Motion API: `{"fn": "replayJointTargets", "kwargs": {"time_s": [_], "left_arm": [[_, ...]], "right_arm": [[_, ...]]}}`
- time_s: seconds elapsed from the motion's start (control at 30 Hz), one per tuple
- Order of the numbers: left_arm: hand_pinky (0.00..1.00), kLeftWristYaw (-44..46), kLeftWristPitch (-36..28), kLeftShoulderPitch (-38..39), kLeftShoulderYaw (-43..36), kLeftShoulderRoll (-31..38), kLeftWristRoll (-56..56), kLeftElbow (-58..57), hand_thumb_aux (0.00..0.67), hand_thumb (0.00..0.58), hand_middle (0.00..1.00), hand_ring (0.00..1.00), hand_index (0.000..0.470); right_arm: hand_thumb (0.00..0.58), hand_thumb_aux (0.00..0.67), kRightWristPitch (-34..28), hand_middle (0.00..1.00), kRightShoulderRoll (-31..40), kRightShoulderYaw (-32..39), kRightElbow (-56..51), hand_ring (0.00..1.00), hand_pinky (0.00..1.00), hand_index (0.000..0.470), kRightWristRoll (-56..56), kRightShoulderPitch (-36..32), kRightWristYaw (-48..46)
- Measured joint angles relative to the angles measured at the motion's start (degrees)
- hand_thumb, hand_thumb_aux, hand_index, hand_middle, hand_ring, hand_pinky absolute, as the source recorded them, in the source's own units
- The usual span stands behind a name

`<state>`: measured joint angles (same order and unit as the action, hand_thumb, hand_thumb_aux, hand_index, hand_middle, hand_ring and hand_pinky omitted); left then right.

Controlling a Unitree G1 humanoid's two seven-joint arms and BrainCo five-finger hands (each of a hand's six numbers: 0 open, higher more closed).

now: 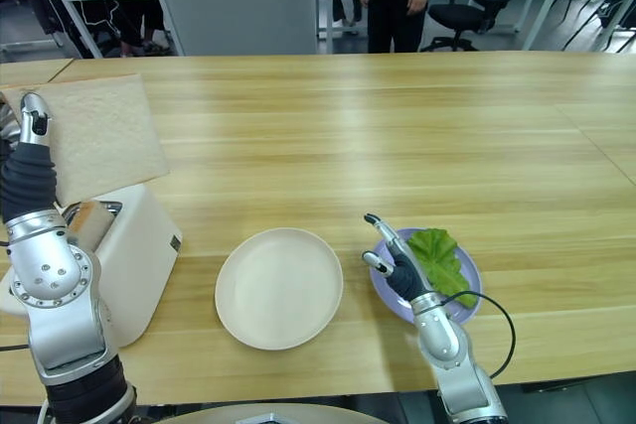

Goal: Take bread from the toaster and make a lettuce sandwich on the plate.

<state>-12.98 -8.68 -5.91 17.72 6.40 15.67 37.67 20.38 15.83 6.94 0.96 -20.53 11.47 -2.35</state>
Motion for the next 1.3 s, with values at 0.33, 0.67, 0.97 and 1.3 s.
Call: {"fn": "replayJointTargets", "kwargs": {"time_s": [0.33,0.67,0.97,1.3], "left_arm": [[1.00,8.5,-6.0,6.1,-14.6,-10.4,-10.2,-12.6,0.670,0.580,1.00,1.00,0.460],[1.00,11.4,0.7,16.8,-22.4,-9.9,-11.1,-18.4,0.670,0.580,1.00,1.00,0.460],[1.00,12.3,3.3,19.3,-25.1,-8.1,-9.9,-24.4,0.670,0.580,1.00,1.00,0.460],[1.00,8.9,8.4,19.2,-28.6,-9.6,-6.4,-34.0,0.670,0.580,1.00,1.00,0.460]], "right_arm": [[0.000,0.000,0.0,0.00,0.2,0.0,0.1,0.00,0.00,0.000,0.0,0.0,0.0],[0.000,0.000,0.0,0.00,0.6,0.3,0.2,0.00,0.00,0.000,1.3,-3.9,-2.9],[0.000,0.000,0.0,0.00,1.2,0.3,0.2,0.00,0.00,0.000,2.0,-4.5,-4.0],[0.000,0.000,0.0,0.00,1.2,0.3,0.3,0.00,0.00,0.000,2.3,-4.6,-4.2]]}}
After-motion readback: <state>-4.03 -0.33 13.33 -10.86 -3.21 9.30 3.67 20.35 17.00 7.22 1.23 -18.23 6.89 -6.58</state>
